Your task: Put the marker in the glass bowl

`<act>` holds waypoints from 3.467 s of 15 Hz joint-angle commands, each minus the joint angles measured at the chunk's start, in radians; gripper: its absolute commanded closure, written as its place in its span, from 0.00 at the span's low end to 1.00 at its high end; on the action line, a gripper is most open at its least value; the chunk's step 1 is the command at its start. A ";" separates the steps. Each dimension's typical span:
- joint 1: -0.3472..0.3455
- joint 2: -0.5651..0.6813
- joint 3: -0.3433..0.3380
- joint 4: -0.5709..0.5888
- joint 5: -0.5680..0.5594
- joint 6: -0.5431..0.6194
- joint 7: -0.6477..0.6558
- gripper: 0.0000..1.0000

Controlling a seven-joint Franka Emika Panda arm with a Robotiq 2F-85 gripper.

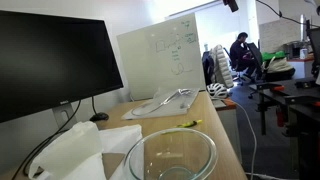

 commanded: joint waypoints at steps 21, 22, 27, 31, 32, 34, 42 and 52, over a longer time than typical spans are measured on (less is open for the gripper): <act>-0.041 0.717 0.146 0.053 -0.356 0.789 0.115 0.00; -0.038 0.765 0.144 0.075 -0.377 0.803 0.108 0.00; -0.001 0.973 0.143 0.223 -0.426 0.810 0.114 0.00; 0.026 1.096 0.159 0.331 -0.389 0.802 0.094 0.08; 0.031 1.123 0.164 0.355 -0.383 0.802 0.090 0.26; 0.043 1.165 0.165 0.393 -0.387 0.796 0.083 0.40; 0.063 1.285 0.169 0.501 -0.375 0.770 0.065 0.63; 0.053 1.284 0.186 0.527 -0.307 0.756 0.072 1.00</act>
